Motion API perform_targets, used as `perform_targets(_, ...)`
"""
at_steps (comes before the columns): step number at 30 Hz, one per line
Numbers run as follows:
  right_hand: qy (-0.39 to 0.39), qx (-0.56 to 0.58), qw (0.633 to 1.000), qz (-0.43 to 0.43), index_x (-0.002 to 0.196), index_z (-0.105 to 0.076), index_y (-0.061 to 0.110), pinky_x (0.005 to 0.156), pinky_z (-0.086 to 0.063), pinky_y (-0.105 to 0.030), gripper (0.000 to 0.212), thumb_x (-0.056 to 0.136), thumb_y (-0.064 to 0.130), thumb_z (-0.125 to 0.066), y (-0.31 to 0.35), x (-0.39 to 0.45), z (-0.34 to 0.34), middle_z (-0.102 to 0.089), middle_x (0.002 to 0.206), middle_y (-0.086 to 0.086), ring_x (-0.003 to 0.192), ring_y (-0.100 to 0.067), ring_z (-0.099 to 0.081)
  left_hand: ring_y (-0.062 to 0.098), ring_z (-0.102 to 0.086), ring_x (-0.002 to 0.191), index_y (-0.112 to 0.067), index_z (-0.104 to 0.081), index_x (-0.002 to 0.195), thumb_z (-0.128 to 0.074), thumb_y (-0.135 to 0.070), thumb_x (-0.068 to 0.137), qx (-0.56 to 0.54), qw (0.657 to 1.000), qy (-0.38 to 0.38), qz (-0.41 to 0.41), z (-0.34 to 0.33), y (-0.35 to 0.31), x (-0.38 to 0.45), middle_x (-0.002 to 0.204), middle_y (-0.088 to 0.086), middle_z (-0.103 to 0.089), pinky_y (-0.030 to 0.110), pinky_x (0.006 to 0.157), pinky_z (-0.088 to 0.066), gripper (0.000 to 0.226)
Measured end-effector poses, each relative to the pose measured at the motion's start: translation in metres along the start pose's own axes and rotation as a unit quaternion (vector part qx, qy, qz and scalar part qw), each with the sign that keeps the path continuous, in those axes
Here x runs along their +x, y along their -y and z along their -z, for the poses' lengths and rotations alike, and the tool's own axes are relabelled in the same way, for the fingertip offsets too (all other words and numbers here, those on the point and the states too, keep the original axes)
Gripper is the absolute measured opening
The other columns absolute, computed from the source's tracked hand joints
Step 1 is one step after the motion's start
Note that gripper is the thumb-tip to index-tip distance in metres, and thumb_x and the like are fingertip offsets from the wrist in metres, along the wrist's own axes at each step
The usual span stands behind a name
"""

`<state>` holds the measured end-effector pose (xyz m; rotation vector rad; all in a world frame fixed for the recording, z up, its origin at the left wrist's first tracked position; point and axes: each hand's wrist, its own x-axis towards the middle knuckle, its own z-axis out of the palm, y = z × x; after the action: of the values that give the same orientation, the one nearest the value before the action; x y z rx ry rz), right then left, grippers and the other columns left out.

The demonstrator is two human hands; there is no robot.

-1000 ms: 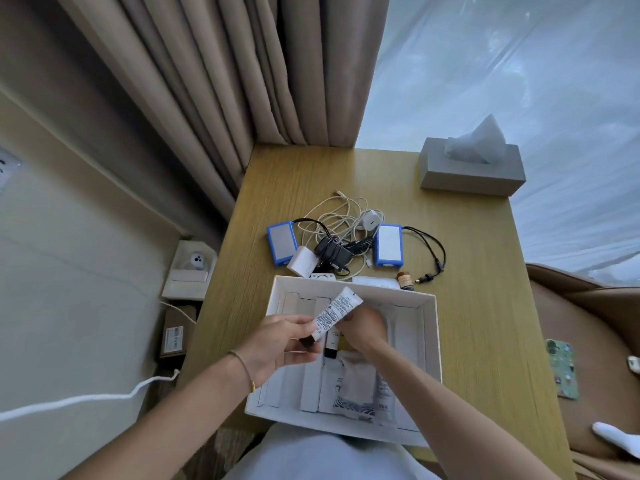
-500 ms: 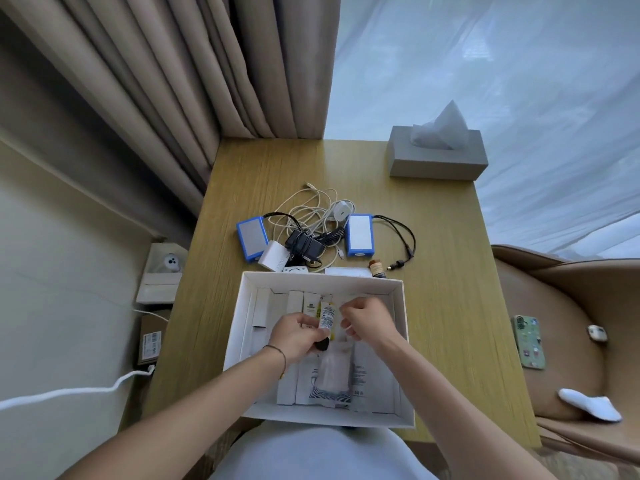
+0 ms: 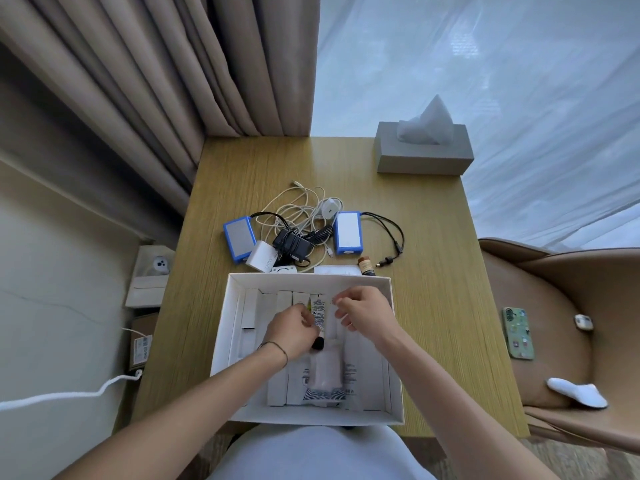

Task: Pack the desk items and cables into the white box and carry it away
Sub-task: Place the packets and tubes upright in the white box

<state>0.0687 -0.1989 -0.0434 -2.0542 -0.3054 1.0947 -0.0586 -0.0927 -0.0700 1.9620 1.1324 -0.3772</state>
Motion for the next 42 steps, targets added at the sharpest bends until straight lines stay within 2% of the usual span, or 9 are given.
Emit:
perform_targets(7, -0.048, 0.020, 0.995, 0.084, 0.093, -0.075, 0.014, 0.058, -0.047, -0.024, 0.017, 0.095, 0.013, -0.058, 0.045, 0.005, 0.033, -0.073, 0.074, -0.002, 0.060, -0.009, -0.061, 0.004, -0.065, 0.082, -0.034, -0.065, 0.091, -0.060, -0.028, 0.089, 0.018, 0.980, -0.030, -0.197, 0.033, -0.023, -0.025, 0.088, -0.016, -0.069, 0.025, 0.074, -0.054, 0.008)
perform_targets(11, -0.090, -0.023, 0.991, 0.101, 0.093, -0.075, 0.015, 0.064, -0.056, -0.037, 0.017, 0.093, 0.014, -0.058, 0.062, 0.033, 0.057, -0.074, 0.080, -0.006, 0.064, -0.020, -0.067, 0.006, -0.065, 0.089, -0.027, -0.067, 0.099, -0.059, -0.026, 0.092, 0.054, 0.948, -0.102, -0.297, 0.054, -0.044, -0.025, 0.093, -0.014, -0.071, 0.029, 0.078, -0.055, 0.010)
perform_targets(16, -0.077, -0.210, 0.973, 0.051, 0.099, -0.074, 0.008, 0.080, -0.061, -0.042, 0.022, 0.092, 0.012, -0.053, 0.052, 0.090, 0.072, -0.076, 0.091, -0.007, 0.085, -0.021, -0.072, 0.007, -0.063, 0.092, -0.026, -0.066, 0.102, -0.055, -0.024, 0.094, 0.066, 0.943, -0.108, -0.309, 0.073, -0.061, -0.002, 0.096, -0.012, -0.068, 0.035, 0.081, -0.055, 0.014)
perform_targets(21, -0.018, -0.386, 0.922, 0.035, 0.094, -0.070, 0.009, 0.066, -0.056, -0.036, 0.013, 0.090, 0.020, -0.062, 0.026, 0.124, 0.061, -0.074, 0.089, -0.007, 0.084, -0.024, -0.070, 0.004, -0.061, 0.086, -0.029, -0.065, 0.099, -0.057, -0.025, 0.092, 0.094, 0.943, -0.103, -0.303, 0.082, -0.060, 0.021, 0.092, -0.013, -0.066, 0.033, 0.076, -0.056, 0.012)
perform_targets(24, -0.014, -0.436, 0.899, 0.036, 0.087, -0.060, 0.014, 0.050, -0.039, -0.027, 0.011, 0.088, 0.024, -0.062, 0.021, 0.133, 0.055, -0.061, 0.073, 0.000, 0.072, -0.021, -0.060, 0.005, -0.062, 0.087, -0.029, -0.065, 0.099, -0.056, -0.025, 0.091, 0.108, 0.945, -0.091, -0.294, 0.086, -0.057, 0.031, 0.094, -0.013, -0.067, 0.033, 0.076, -0.056, 0.014)
perform_targets(30, -0.035, -0.474, 0.878, 0.054, 0.086, -0.051, 0.017, 0.057, -0.036, -0.029, 0.008, 0.085, 0.015, -0.059, 0.017, 0.141, 0.046, -0.046, 0.068, 0.003, 0.075, -0.023, -0.052, 0.004, -0.063, 0.090, -0.030, -0.067, 0.098, -0.057, -0.023, 0.090, 0.109, 0.953, -0.072, -0.274, 0.092, -0.058, 0.050, 0.098, -0.013, -0.069, 0.030, 0.078, -0.056, 0.014)
perform_targets(34, -0.021, -0.423, 0.905, 0.037, 0.086, -0.059, 0.013, 0.052, -0.036, -0.026, 0.012, 0.079, 0.021, -0.064, 0.016, 0.147, 0.050, -0.060, 0.075, -0.002, 0.071, -0.019, -0.055, 0.008, -0.065, 0.092, -0.026, -0.068, 0.099, -0.055, -0.020, 0.092, 0.112, 0.958, -0.053, -0.260, 0.095, -0.066, 0.067, 0.099, -0.009, -0.071, 0.034, 0.081, -0.057, 0.016)
perform_targets(38, -0.043, -0.230, 0.972, 0.027, 0.089, -0.068, 0.009, 0.054, -0.046, -0.027, 0.021, 0.085, 0.028, -0.060, 0.029, 0.147, 0.063, -0.064, 0.071, -0.003, 0.061, -0.014, -0.058, 0.015, -0.066, 0.095, -0.021, -0.069, 0.103, -0.054, -0.016, 0.092, 0.117, 0.963, -0.041, -0.241, 0.097, -0.079, 0.095, 0.102, -0.004, -0.071, 0.038, 0.084, -0.056, 0.018)
perform_targets(42, -0.055, 0.002, 0.998, 0.012, 0.080, -0.064, 0.011, 0.050, -0.039, -0.028, 0.016, 0.086, 0.023, -0.056, 0.056, 0.132, 0.076, -0.057, 0.068, -0.006, 0.057, -0.020, -0.050, 0.019, -0.063, 0.095, -0.021, -0.066, 0.107, -0.054, -0.012, 0.090, 0.142, 0.961, -0.070, -0.228, 0.095, -0.092, 0.131, 0.101, -0.001, -0.068, 0.036, 0.081, -0.055, 0.022)
